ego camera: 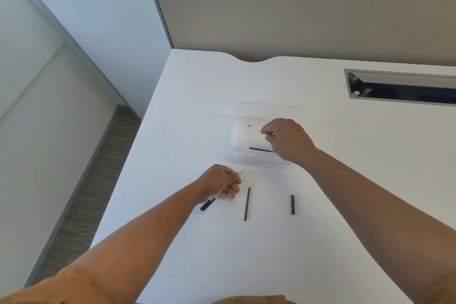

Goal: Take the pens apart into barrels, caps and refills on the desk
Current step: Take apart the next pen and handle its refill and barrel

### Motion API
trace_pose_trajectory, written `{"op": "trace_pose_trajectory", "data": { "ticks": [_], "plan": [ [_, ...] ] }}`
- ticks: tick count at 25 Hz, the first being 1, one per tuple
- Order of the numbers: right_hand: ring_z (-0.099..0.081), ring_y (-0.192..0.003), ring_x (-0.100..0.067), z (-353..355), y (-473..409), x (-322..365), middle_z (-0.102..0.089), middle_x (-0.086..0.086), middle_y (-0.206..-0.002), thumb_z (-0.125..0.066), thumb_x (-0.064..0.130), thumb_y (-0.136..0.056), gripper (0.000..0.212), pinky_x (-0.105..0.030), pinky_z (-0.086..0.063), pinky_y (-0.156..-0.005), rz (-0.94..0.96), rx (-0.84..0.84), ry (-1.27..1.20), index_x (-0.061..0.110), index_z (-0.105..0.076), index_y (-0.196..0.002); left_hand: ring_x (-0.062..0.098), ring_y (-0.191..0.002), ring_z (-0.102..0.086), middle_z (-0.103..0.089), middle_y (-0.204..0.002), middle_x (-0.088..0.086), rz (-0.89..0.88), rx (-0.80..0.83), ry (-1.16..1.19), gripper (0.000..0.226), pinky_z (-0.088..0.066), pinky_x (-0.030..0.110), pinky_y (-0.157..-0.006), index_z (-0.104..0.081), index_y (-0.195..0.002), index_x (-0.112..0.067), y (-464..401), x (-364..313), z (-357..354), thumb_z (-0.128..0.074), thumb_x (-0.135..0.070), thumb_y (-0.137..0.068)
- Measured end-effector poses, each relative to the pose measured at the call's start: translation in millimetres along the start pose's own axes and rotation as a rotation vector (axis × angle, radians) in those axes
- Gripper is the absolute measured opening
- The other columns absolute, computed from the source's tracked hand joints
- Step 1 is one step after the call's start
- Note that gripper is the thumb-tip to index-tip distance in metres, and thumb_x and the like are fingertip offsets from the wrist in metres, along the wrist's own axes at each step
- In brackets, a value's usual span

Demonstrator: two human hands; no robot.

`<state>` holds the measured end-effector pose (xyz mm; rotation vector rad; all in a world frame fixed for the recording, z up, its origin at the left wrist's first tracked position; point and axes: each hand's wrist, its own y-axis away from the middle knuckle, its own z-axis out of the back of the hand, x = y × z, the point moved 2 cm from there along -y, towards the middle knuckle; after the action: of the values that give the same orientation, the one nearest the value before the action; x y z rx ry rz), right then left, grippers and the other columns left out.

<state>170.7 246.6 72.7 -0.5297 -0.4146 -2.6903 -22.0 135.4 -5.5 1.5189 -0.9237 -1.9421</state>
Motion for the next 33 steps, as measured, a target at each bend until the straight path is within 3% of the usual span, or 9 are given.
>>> {"op": "trace_pose_trajectory", "data": {
  "ticks": [2,4,9,13,19,22,24,29,33],
  "plan": [
    [-0.064,-0.098,-0.039,1.4,10.0,2.7,-0.070,-0.014,-0.104,-0.050,0.005,-0.096,0.022,-0.048,-0.054,-0.082,0.039,-0.088,-0.016,0.006,-0.071,-0.104,0.021,-0.054,-0.063,-0.071,-0.074,0.011,-0.015,-0.023,0.003,0.026,-0.050,0.022,-0.050,-0.069,-0.094,-0.003,4.3,-0.6,-1.9,-0.047,-0.012,-0.103],
    [-0.064,-0.102,-0.032,-1.0,24.7,8.1,-0.070,-0.009,-0.110,-0.051,0.007,-0.098,0.026,-0.044,-0.052,-0.087,0.085,-0.165,-0.078,0.010,-0.072,-0.114,0.021,-0.053,-0.062,-0.070,-0.075,0.013,-0.026,-0.053,0.006,0.025,-0.049,0.021,-0.047,-0.068,-0.094,-0.002,9.1,-1.7,-4.9,-0.046,-0.012,-0.104],
    [-0.065,-0.098,-0.031,-20.9,60.0,18.6,-0.072,-0.008,-0.105,-0.056,0.002,-0.095,0.024,-0.041,-0.052,-0.084,0.169,-0.295,-0.133,0.008,-0.074,-0.111,0.020,-0.052,-0.056,-0.068,-0.074,0.013,-0.041,-0.150,0.024,0.026,-0.047,0.020,-0.045,-0.067,-0.090,-0.003,19.6,-0.4,-11.0,-0.043,-0.006,-0.101],
    [-0.064,-0.098,-0.030,-51.7,80.8,20.3,-0.071,-0.009,-0.103,-0.055,0.006,-0.096,0.023,-0.041,-0.051,-0.084,0.151,-0.163,-0.082,0.010,-0.074,-0.108,0.017,-0.051,-0.055,-0.068,-0.075,0.010,-0.052,-0.206,0.122,0.027,-0.041,0.019,-0.044,-0.067,-0.093,-0.005,29.0,6.6,-10.3,-0.041,-0.005,-0.098],
    [-0.060,-0.078,-0.028,-91.9,100.0,26.1,-0.063,-0.004,-0.083,-0.056,0.026,-0.095,0.022,-0.038,-0.051,-0.068,-0.007,0.024,-0.052,0.011,-0.068,-0.083,0.016,-0.055,-0.056,-0.070,-0.078,0.007,-0.072,-0.200,0.144,0.027,-0.037,0.022,-0.049,-0.068,-0.097,-0.006,43.0,18.0,-7.2,-0.041,-0.005,-0.095],
    [-0.056,-0.067,-0.022,-106.0,106.8,26.1,-0.060,0.003,-0.068,-0.062,0.043,-0.091,0.034,-0.030,-0.037,-0.052,-0.161,0.068,-0.098,0.021,-0.056,-0.066,0.016,-0.057,-0.055,-0.070,-0.078,0.006,-0.083,-0.193,0.151,0.026,-0.034,0.023,-0.050,-0.068,-0.099,-0.006,50.0,25.8,-8.9,-0.042,-0.006,-0.096],
    [-0.055,-0.066,-0.019,-111.9,110.5,25.8,-0.059,0.005,-0.067,-0.064,0.048,-0.087,0.036,-0.029,-0.032,-0.051,-0.225,0.070,-0.098,0.022,-0.054,-0.064,0.016,-0.059,-0.056,-0.070,-0.080,0.005,-0.101,-0.201,0.154,0.025,-0.035,0.022,-0.051,-0.069,-0.100,-0.006,54.1,31.4,-10.5,-0.044,-0.008,-0.097],
    [-0.065,-0.076,-0.026,-116.4,119.3,22.3,-0.067,-0.001,-0.078,-0.055,0.023,-0.085,0.015,-0.030,-0.045,-0.057,-0.232,0.119,-0.051,0.016,-0.063,-0.075,0.013,-0.063,-0.058,-0.070,-0.085,0.005,-0.153,-0.240,0.174,0.024,-0.041,0.019,-0.053,-0.070,-0.104,-0.007,58.9,38.9,-18.4,-0.048,-0.015,-0.102],
    [-0.063,-0.072,-0.025,-109.2,129.9,11.3,-0.067,-0.001,-0.073,-0.057,0.022,-0.080,0.012,-0.031,-0.047,-0.060,-0.232,0.125,-0.106,0.016,-0.064,-0.073,0.011,-0.070,-0.062,-0.072,-0.088,0.001,-0.212,-0.183,0.146,0.023,-0.047,0.021,-0.065,-0.072,-0.104,-0.011,60.0,36.2,-32.1,-0.052,-0.022,-0.103]
  ]
}}
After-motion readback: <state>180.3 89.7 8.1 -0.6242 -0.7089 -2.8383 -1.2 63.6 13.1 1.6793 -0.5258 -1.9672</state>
